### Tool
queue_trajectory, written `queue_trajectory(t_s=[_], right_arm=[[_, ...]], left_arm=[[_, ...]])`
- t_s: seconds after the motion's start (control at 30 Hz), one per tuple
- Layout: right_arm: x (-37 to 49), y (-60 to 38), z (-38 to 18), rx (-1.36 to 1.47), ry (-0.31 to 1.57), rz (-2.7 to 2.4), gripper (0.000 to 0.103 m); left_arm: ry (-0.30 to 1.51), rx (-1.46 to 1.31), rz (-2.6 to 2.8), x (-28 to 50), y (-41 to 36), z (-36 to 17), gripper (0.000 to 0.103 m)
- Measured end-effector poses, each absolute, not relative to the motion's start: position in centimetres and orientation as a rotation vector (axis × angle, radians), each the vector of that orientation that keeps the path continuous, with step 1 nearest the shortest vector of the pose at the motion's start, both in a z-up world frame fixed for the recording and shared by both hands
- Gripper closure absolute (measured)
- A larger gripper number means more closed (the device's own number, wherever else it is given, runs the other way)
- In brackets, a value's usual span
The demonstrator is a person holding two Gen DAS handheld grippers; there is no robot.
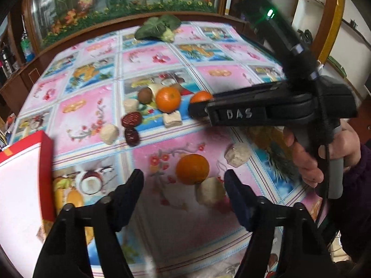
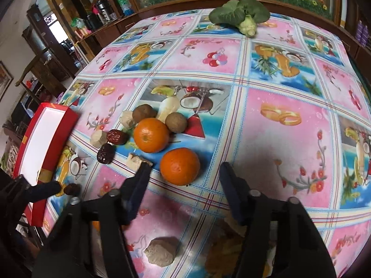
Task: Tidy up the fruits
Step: 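Grasp an orange with the left tool while the right tool grasps another orange, then carry both oranges into the red-rimmed white tray and open both tools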
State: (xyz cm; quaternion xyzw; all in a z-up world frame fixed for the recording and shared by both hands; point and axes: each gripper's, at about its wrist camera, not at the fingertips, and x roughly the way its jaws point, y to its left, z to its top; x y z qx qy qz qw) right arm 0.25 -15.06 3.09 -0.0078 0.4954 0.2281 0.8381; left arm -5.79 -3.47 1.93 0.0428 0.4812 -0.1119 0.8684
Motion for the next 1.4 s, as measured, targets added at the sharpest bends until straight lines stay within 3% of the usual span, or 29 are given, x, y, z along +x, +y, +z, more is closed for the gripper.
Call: queue_trajectory(t_s=[0.17, 0.27, 0.47, 0.9, 1.17, 1.4], right_arm=[[0.4, -15.7, 3.0, 0.025, 1.031, 0.535, 0.068], [0.5, -16.5, 3.2, 0.046, 1.018, 0.528, 0.068], [0.3, -17.7, 4.3, 0.113, 0.975, 0.536, 0.068], [0.1, -18.0, 4.3, 0.148, 0.939, 0.541, 0.068], [-0.8, -18.3, 5.4, 0.22, 0.83, 0.511, 0.068], [-6.3, -9.3, 8.1, 0.24, 0.804, 0.78, 0.067]], left_arm=[[1.043, 0.054, -0.238, -4.7, -3.9, 1.1, 0.05], [1.051, 0.052, -0.231, -4.3, -4.2, 0.7, 0.061], [1.05, 0.028, -0.222, -4.3, -4.6, 0.7, 0.071], [0.951, -0.055, -0.191, -5.6, -3.0, 4.0, 0.072], [0.737, -0.102, 0.063, -12.5, 6.2, 10.3, 0.072], [0.727, -0.072, 0.372, -17.8, 14.7, 9.5, 0.072]])
